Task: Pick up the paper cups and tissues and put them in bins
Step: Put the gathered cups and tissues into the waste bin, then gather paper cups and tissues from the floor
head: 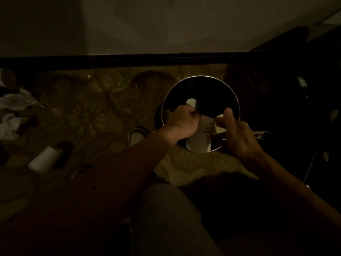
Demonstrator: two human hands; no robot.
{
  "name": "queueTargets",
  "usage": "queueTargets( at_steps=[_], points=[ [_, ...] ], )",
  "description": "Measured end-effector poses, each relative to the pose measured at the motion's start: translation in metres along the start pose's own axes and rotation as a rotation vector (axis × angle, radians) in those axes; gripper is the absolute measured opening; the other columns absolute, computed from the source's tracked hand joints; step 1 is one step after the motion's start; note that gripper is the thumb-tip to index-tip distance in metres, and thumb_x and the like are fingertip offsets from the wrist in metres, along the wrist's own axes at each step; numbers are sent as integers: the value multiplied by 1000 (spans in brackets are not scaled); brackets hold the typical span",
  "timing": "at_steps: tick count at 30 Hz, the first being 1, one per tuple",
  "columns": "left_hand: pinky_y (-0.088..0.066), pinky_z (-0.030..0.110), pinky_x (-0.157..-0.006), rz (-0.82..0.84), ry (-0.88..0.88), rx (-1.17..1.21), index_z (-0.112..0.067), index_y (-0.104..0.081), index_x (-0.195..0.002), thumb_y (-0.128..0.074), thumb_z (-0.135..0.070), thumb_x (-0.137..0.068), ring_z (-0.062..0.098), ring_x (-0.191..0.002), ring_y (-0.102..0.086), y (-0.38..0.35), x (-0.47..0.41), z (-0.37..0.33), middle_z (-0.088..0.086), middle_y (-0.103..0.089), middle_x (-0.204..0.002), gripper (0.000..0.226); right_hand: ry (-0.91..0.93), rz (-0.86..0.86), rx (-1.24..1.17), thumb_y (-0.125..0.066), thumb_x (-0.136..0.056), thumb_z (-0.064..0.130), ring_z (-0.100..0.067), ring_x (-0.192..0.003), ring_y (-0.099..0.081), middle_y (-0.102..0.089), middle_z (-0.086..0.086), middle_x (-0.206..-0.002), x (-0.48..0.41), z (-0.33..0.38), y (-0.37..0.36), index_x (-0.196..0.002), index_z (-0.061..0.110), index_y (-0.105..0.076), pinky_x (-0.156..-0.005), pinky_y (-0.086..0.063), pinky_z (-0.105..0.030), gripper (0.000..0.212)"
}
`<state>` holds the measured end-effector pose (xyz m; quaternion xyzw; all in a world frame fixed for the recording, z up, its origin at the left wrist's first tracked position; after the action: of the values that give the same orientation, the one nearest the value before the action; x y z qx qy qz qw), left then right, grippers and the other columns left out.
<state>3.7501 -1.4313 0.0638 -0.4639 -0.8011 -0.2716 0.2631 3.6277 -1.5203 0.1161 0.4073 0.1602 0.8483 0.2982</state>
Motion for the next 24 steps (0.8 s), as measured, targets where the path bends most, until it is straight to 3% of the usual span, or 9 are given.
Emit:
queueTargets(
  at_steps=[3, 6, 7, 9, 11, 15, 19, 22, 24],
  points=[
    [-39, 29, -87, -2, 23, -45, -15, -61, -122, -42, -31, -103, 29, -115, -55, 5, -5, 6, 10, -60, -126, 31, 56, 31, 55, -29, -101, 52, -12, -80, -69, -65, -2, -95, -4, 0, 2, -110, 12, -64, -58, -54, -21, 54],
    [-47, 35, -89, -31, 31, -28, -14, -63, -115, -43, -27, -103, 29, -105, -61, 19, 3, 10, 13, -64, -118, 26, 128, 105, 103, -30, -104, 42, -37, -84, -68, -67, -26, -90, 2, 9, 1, -100, 1, -64, -71, -56, -54, 53],
    [-52, 37, -85, -36, 35, 5, -15, -64, -106, -45, -25, -102, 29, -96, -65, 25, 8, 12, 14, -67, -108, 21, 145, 123, 106, -31, -104, 41, -36, -84, -67, -68, -25, -92, 6, 13, -1, -99, 3, -64, -71, -55, -55, 51],
    [-55, 29, -64, -72, 24, 47, -20, -61, -85, -51, -23, -100, 16, -67, -65, 44, 24, 13, 10, -66, -81, 19, 133, 107, 113, -37, -104, 39, -20, -84, -67, -70, -10, -93, 15, 25, -5, -92, 17, -65, -67, -54, -38, 37],
    [-42, 14, -47, -152, -53, -76, -23, -57, -71, -56, -26, -98, -1, -48, -54, 74, 48, 6, -2, -57, -63, 27, 156, 113, 130, -48, -100, 36, -12, -85, -64, -67, 2, -90, 28, 46, -15, -94, 24, -64, -70, -48, -26, 21],
    [-37, 25, -54, -199, -186, -312, -21, -55, -67, -58, -31, -95, 7, -56, -50, 142, 121, 0, -3, -53, -61, 30, 397, 226, 240, -61, -92, 33, -8, -90, -64, -69, 6, -94, 68, 115, -56, -100, 21, -69, -79, -50, -26, 17],
    [-32, 18, -47, -256, -250, -604, -34, -49, -63, -58, -40, -93, -2, -55, -49, 217, 206, 21, -15, -51, -59, 32, 583, 377, 327, -67, -83, 40, -1, -81, -63, -68, 14, -81, 111, 179, -118, -81, 33, -68, -73, -48, -17, 7],
    [-33, 23, -50, -352, -282, -581, -34, -50, -67, -61, -37, -94, -2, -57, -46, 268, 254, 61, -17, -46, -61, 28, 668, 482, 418, -67, -78, 46, -3, -77, -64, -67, 13, -81, 134, 208, -175, -80, 35, -67, -71, -52, -24, 12],
    [-37, 24, -55, -442, -244, -470, -21, -61, -80, -63, -33, -94, 0, -61, -49, 300, 268, 103, -15, -51, -68, 18, 679, 540, 491, -70, -81, 41, -1, -76, -63, -67, 14, -83, 139, 220, -213, -82, 36, -66, -69, -53, -23, 6]
  ],
)
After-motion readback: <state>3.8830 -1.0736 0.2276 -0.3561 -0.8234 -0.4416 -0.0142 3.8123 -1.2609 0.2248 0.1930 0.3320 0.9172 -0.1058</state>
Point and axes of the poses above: each hand's wrist, its own x-axis away from the middle knuckle, its own y-axis out of the back of the hand, z = x × y, the point moved 6 cm from there along -x, towards the middle knuckle
